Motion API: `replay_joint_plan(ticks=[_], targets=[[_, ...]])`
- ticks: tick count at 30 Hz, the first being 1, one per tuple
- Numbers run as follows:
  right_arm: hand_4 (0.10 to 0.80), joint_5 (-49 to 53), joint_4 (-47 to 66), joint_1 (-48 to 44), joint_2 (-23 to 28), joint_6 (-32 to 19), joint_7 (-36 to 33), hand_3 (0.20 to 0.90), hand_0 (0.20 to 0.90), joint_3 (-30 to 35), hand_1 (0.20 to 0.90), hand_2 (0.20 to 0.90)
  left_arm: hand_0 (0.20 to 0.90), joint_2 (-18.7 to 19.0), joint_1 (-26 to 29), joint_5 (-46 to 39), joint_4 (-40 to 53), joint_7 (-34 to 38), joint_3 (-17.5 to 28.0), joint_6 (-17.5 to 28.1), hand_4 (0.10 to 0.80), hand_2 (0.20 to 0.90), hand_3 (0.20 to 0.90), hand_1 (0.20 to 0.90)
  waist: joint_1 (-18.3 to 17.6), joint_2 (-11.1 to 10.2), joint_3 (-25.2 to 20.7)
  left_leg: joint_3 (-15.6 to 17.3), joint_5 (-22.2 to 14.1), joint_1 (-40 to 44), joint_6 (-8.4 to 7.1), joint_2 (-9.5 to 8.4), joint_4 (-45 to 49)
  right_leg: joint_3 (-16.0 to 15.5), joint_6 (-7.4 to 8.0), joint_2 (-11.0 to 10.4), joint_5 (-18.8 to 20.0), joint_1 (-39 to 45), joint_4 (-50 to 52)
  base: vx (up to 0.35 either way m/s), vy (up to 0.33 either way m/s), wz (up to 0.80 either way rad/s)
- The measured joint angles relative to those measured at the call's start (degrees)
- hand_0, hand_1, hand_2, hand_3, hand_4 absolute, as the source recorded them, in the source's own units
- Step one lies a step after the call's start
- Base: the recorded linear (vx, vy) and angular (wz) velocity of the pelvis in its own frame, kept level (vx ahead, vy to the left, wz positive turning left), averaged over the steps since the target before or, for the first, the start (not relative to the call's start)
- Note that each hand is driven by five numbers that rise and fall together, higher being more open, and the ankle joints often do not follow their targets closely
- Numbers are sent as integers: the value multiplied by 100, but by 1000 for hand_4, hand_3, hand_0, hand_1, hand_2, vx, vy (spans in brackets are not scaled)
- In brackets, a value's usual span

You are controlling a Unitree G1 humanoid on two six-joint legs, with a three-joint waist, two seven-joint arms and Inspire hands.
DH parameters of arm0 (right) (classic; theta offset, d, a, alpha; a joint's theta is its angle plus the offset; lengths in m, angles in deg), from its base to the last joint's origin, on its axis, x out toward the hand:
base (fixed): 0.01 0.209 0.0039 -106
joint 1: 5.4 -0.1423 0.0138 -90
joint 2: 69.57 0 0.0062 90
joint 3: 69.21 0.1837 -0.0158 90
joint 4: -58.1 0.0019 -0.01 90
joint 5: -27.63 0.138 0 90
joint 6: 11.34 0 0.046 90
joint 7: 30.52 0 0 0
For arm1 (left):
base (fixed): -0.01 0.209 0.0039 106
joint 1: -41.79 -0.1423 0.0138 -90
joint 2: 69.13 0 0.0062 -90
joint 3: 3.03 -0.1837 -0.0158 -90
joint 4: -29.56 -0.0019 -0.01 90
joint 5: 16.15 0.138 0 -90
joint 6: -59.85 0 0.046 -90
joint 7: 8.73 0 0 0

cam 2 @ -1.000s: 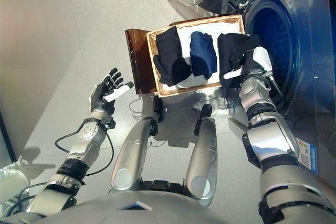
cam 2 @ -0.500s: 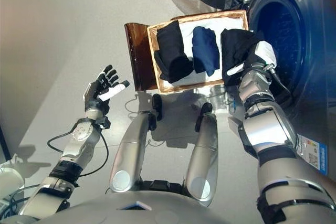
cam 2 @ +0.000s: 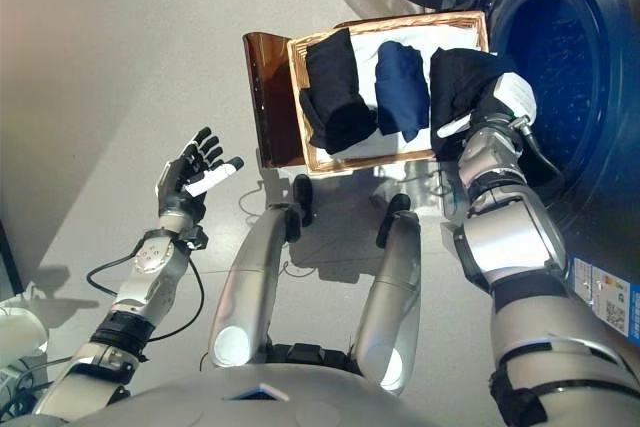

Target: Pick up the clothes and place them into the washing machine

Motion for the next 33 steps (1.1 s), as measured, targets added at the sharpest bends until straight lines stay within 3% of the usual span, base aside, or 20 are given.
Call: replay_joint_plan(ticks=[1,2,3,4,5,26,30,33], targets=[[800,30,-1,-2,28,0,0,900,900,0,900,900,900,0,-2,0,1,-11,18,0,800,900,900,900,15,4,-2,3,-3,-15,1,-1,19,9,0,-1,-2,-18,17,0,0,0],[700,67,-14,-2,25,0,4,760,760,2,760,760,900,0,-2,0,1,-29,46,-1,800,900,900,900,28,12,-8,2,-8,-23,7,0,33,10,-1,-1,-4,-23,33,0,0,0],[506,70,-32,-2,25,0,8,488,488,2,488,488,900,0,0,0,1,-35,57,-1,800,900,900,900,44,18,-11,1,-15,-23,17,0,38,9,-3,-2,-6,-24,41,0,0,0],[465,118,-54,-2,36,0,43,431,431,4,431,431,900,0,7,0,2,-45,59,-1,800,900,900,900,79,28,-19,0,-17,-23,21,0,47,10,-5,-6,-11,-25,57,0,0,0],[300,118,-56,-1,56,1,93,200,200,3,200,200,900,1,3,0,10,-49,59,-1,800,900,900,900,97,33,-24,-1,-19,-23,23,0,48,10,-3,-7,-16,-28,65,6,13,3],[300,244,-48,26,21,-143,369,200,200,7,200,200,900,1,-35,1,11,-209,58,-1,800,900,900,900,122,110,-297,4,-14,-108,13,-9,65,7,-8,-23,-32,-123,89,1,-1,0],[300,765,-96,45,26,-178,370,200,200,400,200,200,900,1,-48,2,7,-217,62,-5,800,900,900,900,119,107,-315,13,-3,-60,21,-18,-32,11,-9,-30,-29,-102,30,54,-9,0],[300,1933,-65,214,7,-395,377,200,200,1171,200,200,900,-5,-54,2,-27,-222,60,-47,800,900,900,900,121,109,-315,37,88,147,14,-17,-331,-7,-6,-6,61,76,-237,61,1,-5]])
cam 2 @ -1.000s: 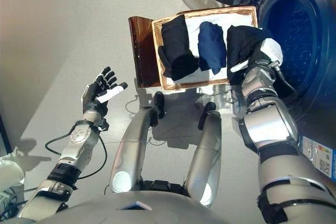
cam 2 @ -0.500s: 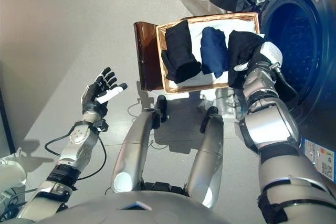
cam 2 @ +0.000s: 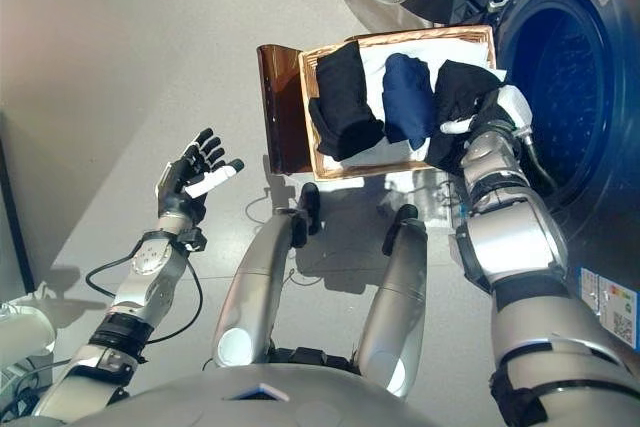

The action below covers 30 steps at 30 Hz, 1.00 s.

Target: Pick up the clothes and place them into the washing machine

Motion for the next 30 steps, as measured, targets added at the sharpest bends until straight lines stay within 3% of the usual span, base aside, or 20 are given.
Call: replay_joint_plan(ticks=[7,19,21,30], targets=[[300,2801,1033,1130,-358,-678,101,200,200,731,200,200,900,-17,-92,-16,-3,18,37,-8,800,900,900,900,-108,-17,-31,173,239,656,29,5,-844,13,124,77,305,546,-832,27,-8,-14],[300,5340,2123,2220,-1180,-1256,493,200,200,1607,200,200,900,-251,-72,-174,-64,67,43,34,800,900,900,900,-405,-75,-24,337,352,1301,47,-73,-1532,93,196,59,410,1023,-1384,41,-1,-6],[300,6056,2421,2388,-1396,-1415,734,200,200,2098,200,200,900,-332,-74,-243,-132,95,46,37,800,900,900,900,-438,-75,-23,354,382,1354,64,-87,-1621,103,218,48,433,1068,-1456,37,0,-1],[300,8005,2472,2621,-2052,-2121,1112,200,200,2725,200,200,900,-583,49,-394,-526,191,37,49,800,900,900,900,-523,-78,-22,432,554,1790,82,-128,-2138,105,258,50,567,1415,-1849,22,-8,-5]])
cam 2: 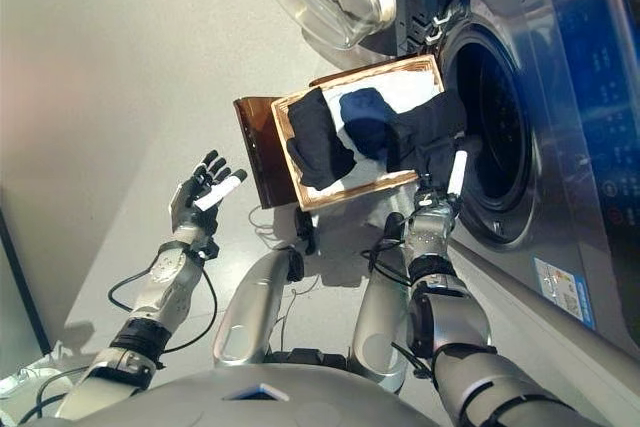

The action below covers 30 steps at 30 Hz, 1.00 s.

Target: Pick up the clothes and place them into the washing machine

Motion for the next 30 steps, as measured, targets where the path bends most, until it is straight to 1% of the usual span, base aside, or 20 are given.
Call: replay_joint_plan(ticks=[4,6,8,10,13,19,22,25,27,29,30], targets=[[300,176,75,-66,19,-278,-24,200,200,149,200,200,900,1,39,-8,1,6,-3,14,800,900,900,900,8,4,-2,-4,12,1,11,-19,-25,-2,8,-13,7,1,-15,0,0,0],[300,176,74,-217,103,-402,-166,200,200,278,200,200,900,4,37,-6,3,8,-34,15,800,900,900,900,17,7,-4,-3,65,32,24,-59,-115,-1,18,-40,13,-1,-28,14,-12,4],[300,163,81,-341,176,-523,-210,200,200,321,200,200,900,8,13,-5,2,12,-42,15,800,900,900,900,40,8,-5,-1,69,42,24,-63,-124,1,19,-49,14,3,-32,0,0,0],[300,163,50,-498,256,-536,-352,200,200,397,200,200,900,26,-6,-4,15,4,-57,14,800,900,900,900,55,20,-9,1,91,46,22,-67,-165,5,16,-50,12,-10,-39,0,0,0],[300,100,43,-738,474,-599,-506,200,200,385,200,200,900,25,-28,-2,16,0,-59,14,800,900,900,900,84,73,-14,-2,110,46,10,-63,-210,9,10,-46,8,-27,-39,0,0,0],[300,135,45,-1039,738,-744,-580,200,200,520,200,200,900,31,-20,-2,53,-9,-63,20,800,900,900,900,186,197,-68,10,145,-37,-1,-67,-290,29,7,-37,7,-166,-26,0,0,0],[300,296,43,-1359,872,-905,-766,200,200,809,200,200,900,30,9,-3,53,-2,-127,20,800,900,900,900,210,294,-55,0,147,-130,-3,-68,-271,28,7,-36,7,-249,23,-6,-4,3],[300,388,9,-1521,963,-1028,-911,200,200,974,200,200,900,39,11,-7,57,-2,-223,20,800,900,900,900,224,318,-54,5,147,-151,-3,-84,-266,42,-4,-50,-17,-305,78,-4,-1,1],[300,470,-15,-1664,1039,-1137,-1022,200,200,1065,200,200,900,45,12,-11,94,-2,-249,19,800,900,900,900,218,346,-55,2,141,-274,-9,-80,-173,47,-22,-50,-47,-421,180,-29,-23,7],[300,474,-41,-1711,1107,-1138,-1135,200,200,1113,200,200,900,57,18,-18,158,-2,-253,18,800,900,900,900,215,360,-49,-4,94,-396,-15,-69,-24,52,-41,-55,-93,-520,312,-33,-35,10],[300,475,-140,-1757,1199,-1143,-1227,200,200,1128,200,200,900,78,6,-51,240,0,-253,18,800,900,900,900,225,365,-46,-12,5,-531,-23,-50,236,62,-57,-37,-165,-625,502,-42,-40,7]])
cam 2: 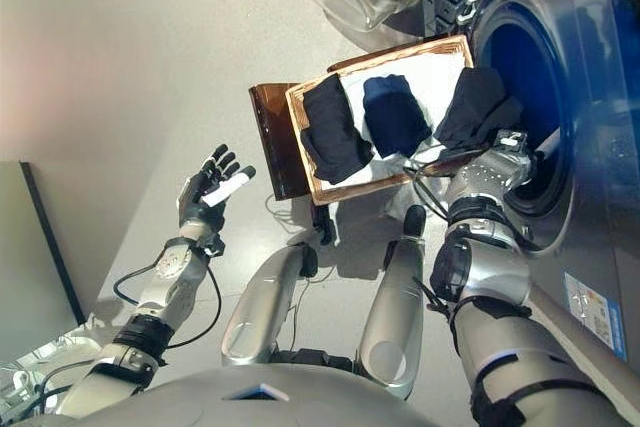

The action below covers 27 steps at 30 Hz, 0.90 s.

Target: Pick up the clothes and place them into the washing machine

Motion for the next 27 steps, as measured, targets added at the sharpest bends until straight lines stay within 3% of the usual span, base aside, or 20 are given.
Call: replay_joint_plan(ticks=[8,15,22,27], targets=[[300,-24,-36,-70,304,-33,-337,200,200,-10,200,200,900,52,-46,-33,71,68,0,-2,800,900,900,900,-23,75,35,-40,-642,-781,-53,193,1437,147,-107,58,-402,-604,975,-16,-16,-2],[300,-136,-2,-234,527,-116,-714,200,200,34,200,200,900,64,-160,-27,132,86,-24,-7,800,900,900,900,-26,84,77,-59,-754,-1096,-11,203,1805,179,-98,39,-421,-836,1198,-3,2,3],[300,-277,-11,-428,805,-121,-1075,200,200,89,200,200,900,180,-233,-23,235,116,-23,-7,800,900,900,900,-21,55,97,28,-866,-1319,126,191,2087,252,61,35,-381,-1001,1251,-26,13,-3],[300,-627,-19,-511,828,-98,-1242,200,200,44,200,200,900,246,-234,-19,241,117,-22,-2,800,900,900,900,-22,52,99,102,-911,-1319,188,185,2080,324,78,30,-369,-998,1178,-9,13,-5]])
